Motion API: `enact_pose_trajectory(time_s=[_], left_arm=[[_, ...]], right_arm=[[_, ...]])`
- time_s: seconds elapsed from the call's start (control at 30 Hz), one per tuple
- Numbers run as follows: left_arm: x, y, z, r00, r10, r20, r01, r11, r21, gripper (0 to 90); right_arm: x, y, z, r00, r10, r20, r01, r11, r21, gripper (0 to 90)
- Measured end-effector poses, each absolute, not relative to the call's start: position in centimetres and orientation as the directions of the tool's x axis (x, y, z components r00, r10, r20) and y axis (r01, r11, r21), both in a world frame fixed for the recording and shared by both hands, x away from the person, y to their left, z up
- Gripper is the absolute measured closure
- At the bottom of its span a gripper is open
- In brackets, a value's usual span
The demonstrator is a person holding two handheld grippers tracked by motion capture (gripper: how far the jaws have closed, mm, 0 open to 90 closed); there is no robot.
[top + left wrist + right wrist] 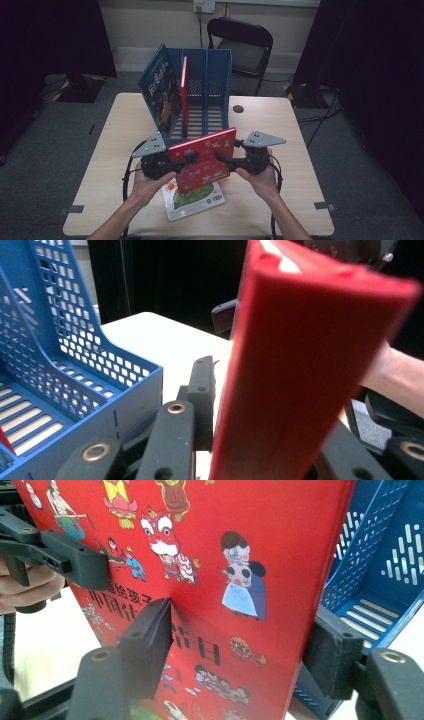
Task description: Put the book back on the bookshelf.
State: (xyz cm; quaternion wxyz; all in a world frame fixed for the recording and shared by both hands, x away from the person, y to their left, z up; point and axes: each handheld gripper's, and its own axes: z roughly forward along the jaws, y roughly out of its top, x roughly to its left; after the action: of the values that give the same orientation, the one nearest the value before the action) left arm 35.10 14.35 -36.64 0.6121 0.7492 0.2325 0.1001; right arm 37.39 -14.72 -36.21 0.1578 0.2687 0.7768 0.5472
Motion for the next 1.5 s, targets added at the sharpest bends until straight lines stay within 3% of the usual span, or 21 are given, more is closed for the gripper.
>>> enact_pose_trajectory(time_s=[0.57,0.97,1.5], left_arm=[[33.9,14.7,-36.1,0.885,0.446,-0.132,0.232,-0.177,0.957,73.9],[34.1,14.6,-35.9,0.875,0.462,-0.145,0.247,-0.167,0.955,48.5],[33.2,15.9,-33.0,0.882,0.447,-0.148,0.219,-0.113,0.969,33.6]], right_arm=[[36.4,-13.7,-36.1,-0.824,0.564,0.045,0.225,0.253,0.941,22.3],[36.4,-13.7,-36.2,-0.821,0.568,0.047,0.226,0.249,0.942,22.5],[36.4,-13.7,-36.4,-0.818,0.574,0.045,0.228,0.250,0.941,22.7]])
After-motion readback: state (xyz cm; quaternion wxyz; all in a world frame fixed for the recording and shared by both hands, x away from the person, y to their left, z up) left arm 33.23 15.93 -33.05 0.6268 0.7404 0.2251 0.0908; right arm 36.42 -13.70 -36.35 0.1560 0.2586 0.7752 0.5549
